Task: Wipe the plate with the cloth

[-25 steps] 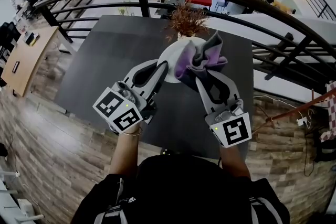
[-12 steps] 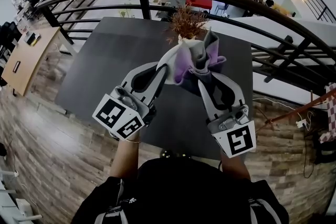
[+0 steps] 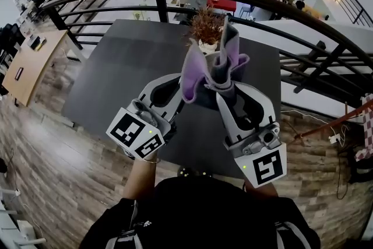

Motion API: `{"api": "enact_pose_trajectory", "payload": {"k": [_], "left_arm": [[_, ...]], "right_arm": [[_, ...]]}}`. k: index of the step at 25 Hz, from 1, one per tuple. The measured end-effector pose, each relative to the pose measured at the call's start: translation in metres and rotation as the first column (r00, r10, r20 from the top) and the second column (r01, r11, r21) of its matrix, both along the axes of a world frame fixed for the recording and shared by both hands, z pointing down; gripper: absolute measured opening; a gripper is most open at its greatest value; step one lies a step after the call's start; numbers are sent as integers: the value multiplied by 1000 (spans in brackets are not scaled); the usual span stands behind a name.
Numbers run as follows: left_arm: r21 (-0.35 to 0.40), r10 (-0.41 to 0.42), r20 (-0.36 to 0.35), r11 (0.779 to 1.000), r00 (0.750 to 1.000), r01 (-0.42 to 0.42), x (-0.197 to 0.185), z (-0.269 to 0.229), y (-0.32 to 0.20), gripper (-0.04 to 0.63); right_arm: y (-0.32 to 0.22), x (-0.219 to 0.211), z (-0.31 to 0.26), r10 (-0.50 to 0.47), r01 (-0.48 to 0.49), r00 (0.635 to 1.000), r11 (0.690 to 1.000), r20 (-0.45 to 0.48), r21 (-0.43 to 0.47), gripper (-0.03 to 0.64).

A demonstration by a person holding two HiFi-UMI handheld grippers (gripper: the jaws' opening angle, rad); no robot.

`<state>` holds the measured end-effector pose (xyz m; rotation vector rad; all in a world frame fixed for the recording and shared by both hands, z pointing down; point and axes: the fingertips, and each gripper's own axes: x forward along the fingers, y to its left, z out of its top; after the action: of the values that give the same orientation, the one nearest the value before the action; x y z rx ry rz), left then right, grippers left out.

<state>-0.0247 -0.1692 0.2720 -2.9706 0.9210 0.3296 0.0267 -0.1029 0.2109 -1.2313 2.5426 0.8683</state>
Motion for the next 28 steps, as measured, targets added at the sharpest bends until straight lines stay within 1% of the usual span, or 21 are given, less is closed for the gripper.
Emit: {"api": "enact_pose_trajectory", "payload": {"k": [3,6,12,18,28], "left_arm": [[12,11,12,1000,1000,-11,5,-3,4,17],[19,22,9,1000,1000,-23,7,-6,8,17],[12,31,7,999,1000,-31,10,-4,12,17],[6,23,6,1000,1000,-23,6,-4,15,17],[-4,20,-2,1000,1000,-20,4,-1,15,17]], "right_arm": [[0,-16,2,-35,35,999,999,-16,6,74],[-2,-28,8,-57,57,998,998,-35,-1,74],[-11,-37,19,-78,77,995,997,-55,-24,74],[-18,-43,24,-81,79,995,996,-61,-36,74],[-28,-31,29,-28,25,997,999,-72,-48,72]]}}
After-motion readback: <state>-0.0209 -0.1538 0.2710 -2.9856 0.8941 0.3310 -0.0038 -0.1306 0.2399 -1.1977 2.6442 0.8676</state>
